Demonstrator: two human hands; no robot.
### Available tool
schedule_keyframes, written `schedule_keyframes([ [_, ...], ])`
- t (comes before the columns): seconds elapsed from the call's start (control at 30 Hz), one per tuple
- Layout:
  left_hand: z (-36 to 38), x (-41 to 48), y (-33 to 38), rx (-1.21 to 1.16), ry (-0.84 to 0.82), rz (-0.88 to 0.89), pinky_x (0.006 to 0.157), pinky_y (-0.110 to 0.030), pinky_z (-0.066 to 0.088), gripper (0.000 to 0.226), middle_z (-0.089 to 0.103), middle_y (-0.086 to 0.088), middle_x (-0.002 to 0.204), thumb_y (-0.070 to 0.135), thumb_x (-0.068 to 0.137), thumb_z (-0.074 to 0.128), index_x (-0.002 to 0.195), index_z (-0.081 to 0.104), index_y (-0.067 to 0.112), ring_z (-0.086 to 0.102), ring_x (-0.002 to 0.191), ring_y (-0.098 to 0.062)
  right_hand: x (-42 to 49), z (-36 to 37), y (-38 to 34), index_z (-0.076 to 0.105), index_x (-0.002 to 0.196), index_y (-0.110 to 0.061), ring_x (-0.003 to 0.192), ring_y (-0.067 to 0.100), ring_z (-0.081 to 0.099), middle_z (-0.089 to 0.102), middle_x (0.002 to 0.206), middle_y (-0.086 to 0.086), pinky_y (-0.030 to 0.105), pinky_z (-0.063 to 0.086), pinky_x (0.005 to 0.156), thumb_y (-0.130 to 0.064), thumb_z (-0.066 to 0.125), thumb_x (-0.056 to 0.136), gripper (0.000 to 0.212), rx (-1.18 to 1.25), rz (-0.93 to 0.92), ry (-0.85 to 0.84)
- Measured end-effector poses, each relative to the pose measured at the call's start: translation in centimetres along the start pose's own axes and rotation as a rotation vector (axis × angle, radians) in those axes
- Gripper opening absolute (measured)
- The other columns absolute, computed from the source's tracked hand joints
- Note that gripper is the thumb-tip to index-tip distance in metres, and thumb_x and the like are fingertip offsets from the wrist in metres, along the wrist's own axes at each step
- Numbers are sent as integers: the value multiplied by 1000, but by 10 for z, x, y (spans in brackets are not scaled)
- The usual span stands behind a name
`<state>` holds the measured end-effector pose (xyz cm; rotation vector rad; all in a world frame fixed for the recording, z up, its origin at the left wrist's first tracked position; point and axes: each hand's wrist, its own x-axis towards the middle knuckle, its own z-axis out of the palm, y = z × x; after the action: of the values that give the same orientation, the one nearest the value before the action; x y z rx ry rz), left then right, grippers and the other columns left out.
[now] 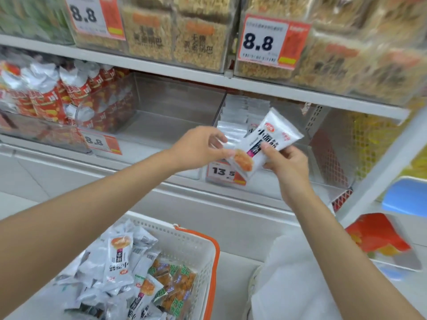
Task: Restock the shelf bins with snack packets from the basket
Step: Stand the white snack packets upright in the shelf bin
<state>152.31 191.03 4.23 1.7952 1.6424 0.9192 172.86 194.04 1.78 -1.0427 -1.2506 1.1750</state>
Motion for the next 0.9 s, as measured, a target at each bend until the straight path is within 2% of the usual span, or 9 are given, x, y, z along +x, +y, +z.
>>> schedule_keyframes([
  [0.1, -2, 33, 15, 107, 77, 81, 75, -23, 51, 17, 66, 8, 91, 26, 86, 72, 101, 67, 19, 61, 76, -2, 22, -22, -13, 69, 85, -17, 85, 16, 69, 74, 87, -2, 35, 57, 78, -8, 71, 86, 9, -61, -148, 60],
  [0.17, 0, 56, 20, 148, 87, 114, 76, -19, 48, 12, 64, 7, 92, 18, 88, 68, 101, 67, 19, 57, 77, 1, 36, -32, -16, 69, 85, -16, 84, 13, 69, 73, 88, -3, 30, 58, 76, -9, 72, 86, 8, -114, -214, 54],
  [0.23, 7, 80, 22, 150, 68, 110, 79, -20, 46, 15, 64, 4, 95, 16, 89, 66, 103, 67, 17, 60, 85, -6, 54, -37, -13, 69, 89, -13, 77, 5, 68, 72, 86, -5, 25, 57, 71, -9, 71, 87, 5, -174, -220, 36],
  [0.37, 24, 125, 23, 178, 4, 70, 92, -29, 49, 29, 63, -2, 106, 11, 89, 62, 118, 64, 12, 60, 101, -18, 94, -39, 4, 71, 96, -14, 76, 0, 68, 73, 91, -4, 21, 56, 70, -13, 74, 85, 12, -365, -170, -30],
  [0.47, 36, 151, 23, 167, -33, 39, 96, -33, 50, 32, 64, -5, 109, 5, 87, 62, 118, 64, 11, 62, 106, -23, 121, -40, 23, 71, 101, -14, 83, 13, 71, 74, 93, -2, 34, 59, 74, -18, 75, 84, 18, -493, -73, -62],
  [0.6, 44, 167, 22, 364, -100, 26, 94, -30, 50, 29, 62, 2, 120, 18, 90, 60, 119, 64, 20, 59, 106, -18, 143, -31, 57, 68, 100, -11, 82, 23, 71, 73, 91, 4, 49, 58, 80, -20, 76, 83, 20, -580, 83, -114],
  [0.73, 45, 172, 22, 564, -30, 58, 90, -35, 52, 15, 65, 7, 109, 27, 90, 63, 103, 69, 23, 62, 99, -18, 152, -26, 68, 67, 95, -14, 77, 23, 71, 71, 87, 0, 45, 58, 82, -21, 78, 80, 20, -607, 129, -172],
  [0.83, 47, 175, 25, 571, 3, 51, 90, -35, 53, 11, 69, 4, 105, 23, 89, 64, 96, 73, 20, 63, 99, -20, 151, -25, 70, 69, 103, -15, 88, 19, 69, 73, 95, -1, 37, 59, 78, -36, 86, 67, 45, -828, 174, -311],
  [0.9, 47, 178, 24, 558, 34, 38, 91, -35, 53, 12, 70, 3, 105, 19, 89, 64, 95, 75, 20, 63, 101, -21, 149, -21, 72, 70, 104, -15, 83, 20, 68, 74, 97, 0, 35, 58, 79, -50, 85, 64, 56, -936, 221, -400],
])
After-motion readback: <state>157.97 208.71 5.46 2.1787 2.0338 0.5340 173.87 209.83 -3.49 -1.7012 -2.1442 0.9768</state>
